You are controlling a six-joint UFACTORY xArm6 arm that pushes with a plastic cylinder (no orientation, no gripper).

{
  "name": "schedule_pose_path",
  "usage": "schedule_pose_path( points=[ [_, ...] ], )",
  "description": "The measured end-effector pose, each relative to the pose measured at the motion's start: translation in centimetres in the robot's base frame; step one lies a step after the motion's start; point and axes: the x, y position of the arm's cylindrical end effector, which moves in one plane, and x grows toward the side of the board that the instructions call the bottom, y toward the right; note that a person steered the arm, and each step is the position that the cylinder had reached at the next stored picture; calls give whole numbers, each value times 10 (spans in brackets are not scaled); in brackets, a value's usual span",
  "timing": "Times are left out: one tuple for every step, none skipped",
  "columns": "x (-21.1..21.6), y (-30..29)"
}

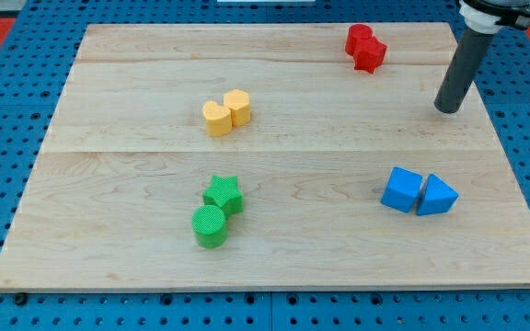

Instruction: Push the red circle to the top center of the borad

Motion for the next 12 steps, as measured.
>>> schedule_pose_path(
  points=[
    [-9, 14],
    [-58, 15],
    [-101, -7],
    [-115, -27],
    [-118, -27],
    [-122, -27],
    [-139, -33],
    [-143, -77],
    [-143, -149],
    [-143, -145],
    [-145, -145],
    [-147, -145]
  ],
)
